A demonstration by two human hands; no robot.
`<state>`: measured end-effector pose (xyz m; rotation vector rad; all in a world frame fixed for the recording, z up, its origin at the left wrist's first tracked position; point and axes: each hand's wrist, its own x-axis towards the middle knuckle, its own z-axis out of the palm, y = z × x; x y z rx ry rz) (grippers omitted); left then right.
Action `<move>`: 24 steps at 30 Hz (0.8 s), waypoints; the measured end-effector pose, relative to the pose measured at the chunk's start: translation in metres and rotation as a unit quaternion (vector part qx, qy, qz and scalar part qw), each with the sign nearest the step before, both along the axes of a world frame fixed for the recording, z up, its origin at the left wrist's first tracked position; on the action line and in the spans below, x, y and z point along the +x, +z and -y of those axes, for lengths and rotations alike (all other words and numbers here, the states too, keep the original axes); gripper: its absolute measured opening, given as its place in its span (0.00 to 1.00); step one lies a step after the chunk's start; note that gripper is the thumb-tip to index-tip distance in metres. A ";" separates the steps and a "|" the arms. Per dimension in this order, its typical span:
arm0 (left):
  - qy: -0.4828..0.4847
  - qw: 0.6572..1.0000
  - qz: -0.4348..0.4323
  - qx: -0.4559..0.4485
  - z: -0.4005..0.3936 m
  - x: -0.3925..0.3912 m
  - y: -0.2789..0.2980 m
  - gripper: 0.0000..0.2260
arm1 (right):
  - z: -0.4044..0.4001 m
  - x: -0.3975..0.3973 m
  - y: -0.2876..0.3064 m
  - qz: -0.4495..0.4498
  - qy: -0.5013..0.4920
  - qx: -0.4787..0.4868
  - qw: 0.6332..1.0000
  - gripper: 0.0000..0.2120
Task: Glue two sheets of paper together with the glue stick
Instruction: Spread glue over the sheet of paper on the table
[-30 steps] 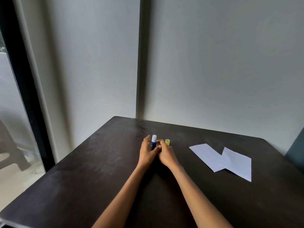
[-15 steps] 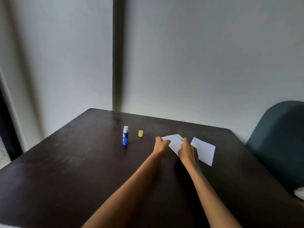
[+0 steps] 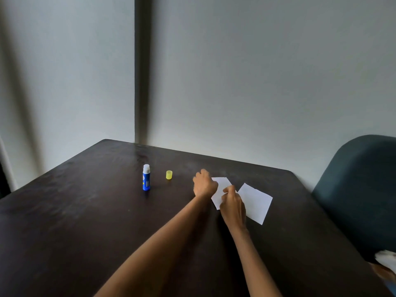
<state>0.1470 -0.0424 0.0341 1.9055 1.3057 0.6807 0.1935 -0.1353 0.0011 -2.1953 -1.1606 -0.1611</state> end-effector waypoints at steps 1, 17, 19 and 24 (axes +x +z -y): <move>-0.019 0.991 -0.093 0.097 -0.005 -0.002 -0.003 0.16 | 0.000 0.000 -0.001 0.006 0.004 -0.002 1.000 0.11; -0.025 0.998 0.043 -0.049 -0.024 -0.015 -0.011 0.17 | -0.003 0.002 -0.008 0.064 0.005 -0.048 0.997 0.13; -0.024 0.996 0.054 -0.059 -0.025 -0.025 -0.007 0.15 | -0.002 0.002 -0.008 0.061 -0.012 -0.042 0.997 0.12; -0.038 0.984 0.123 -0.121 -0.022 -0.066 -0.001 0.12 | 0.000 -0.001 0.000 0.067 -0.016 0.014 0.998 0.09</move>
